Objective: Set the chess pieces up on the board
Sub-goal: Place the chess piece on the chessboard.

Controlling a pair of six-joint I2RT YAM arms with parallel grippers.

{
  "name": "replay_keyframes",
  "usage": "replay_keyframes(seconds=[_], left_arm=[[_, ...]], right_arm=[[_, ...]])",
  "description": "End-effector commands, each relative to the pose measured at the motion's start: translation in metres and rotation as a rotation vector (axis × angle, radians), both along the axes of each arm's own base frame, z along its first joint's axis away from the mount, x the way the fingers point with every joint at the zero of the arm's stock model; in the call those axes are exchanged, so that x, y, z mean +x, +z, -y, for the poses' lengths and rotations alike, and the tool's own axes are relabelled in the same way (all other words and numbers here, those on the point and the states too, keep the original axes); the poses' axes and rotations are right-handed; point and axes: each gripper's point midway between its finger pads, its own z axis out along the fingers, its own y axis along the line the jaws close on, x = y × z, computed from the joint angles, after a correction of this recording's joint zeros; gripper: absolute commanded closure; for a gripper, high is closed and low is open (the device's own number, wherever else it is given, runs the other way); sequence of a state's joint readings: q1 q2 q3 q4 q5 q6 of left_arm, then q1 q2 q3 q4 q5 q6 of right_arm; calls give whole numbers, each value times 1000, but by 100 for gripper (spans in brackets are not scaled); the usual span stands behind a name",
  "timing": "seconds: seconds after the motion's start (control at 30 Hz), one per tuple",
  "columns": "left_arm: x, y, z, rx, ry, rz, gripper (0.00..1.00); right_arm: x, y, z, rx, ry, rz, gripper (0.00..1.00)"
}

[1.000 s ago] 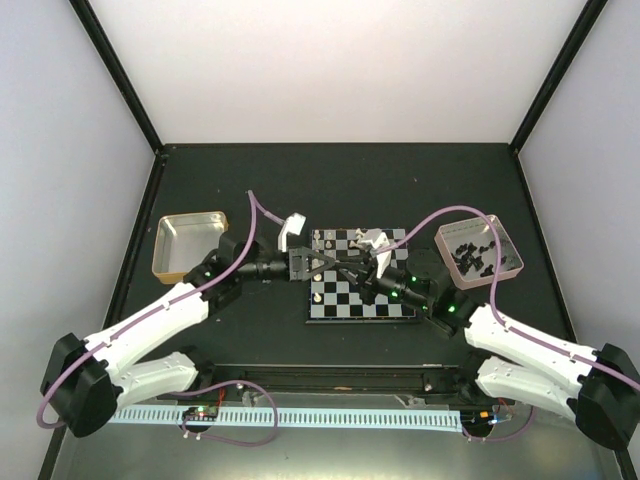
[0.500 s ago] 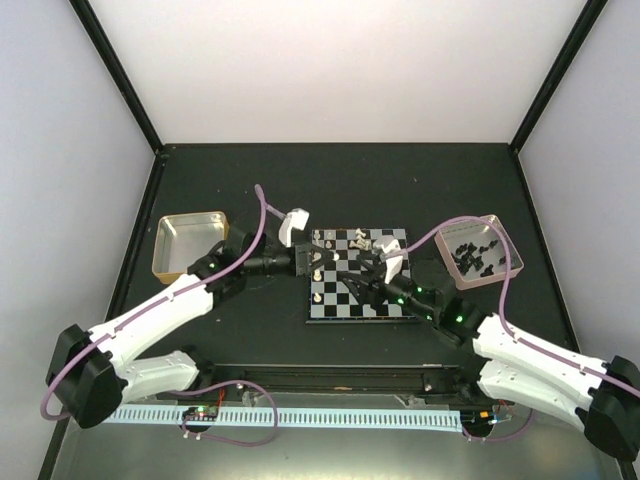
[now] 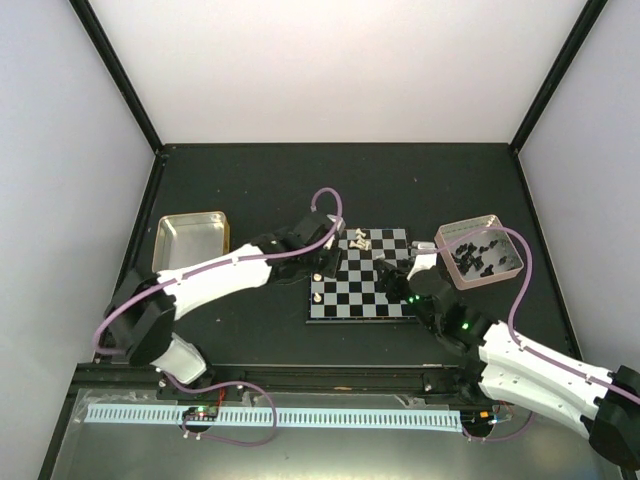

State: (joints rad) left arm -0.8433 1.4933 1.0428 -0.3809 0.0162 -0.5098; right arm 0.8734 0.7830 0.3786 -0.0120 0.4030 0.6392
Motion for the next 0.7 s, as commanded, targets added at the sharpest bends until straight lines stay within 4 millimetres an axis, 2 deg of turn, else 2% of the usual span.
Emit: replay_keyframes(seconds=[0.0,0.4,0.67], left_arm=[[16,-18,-12,203,54,39,98],[30,-63,-4,288,53,0,98],[38,-72,-3,305,64,-12,95]], right_arm=[[5,-17,24,4,-155,-51,27],[5,-24,25,-10,-162,-75,27],[5,-26,21,-12,-147,-87,27]])
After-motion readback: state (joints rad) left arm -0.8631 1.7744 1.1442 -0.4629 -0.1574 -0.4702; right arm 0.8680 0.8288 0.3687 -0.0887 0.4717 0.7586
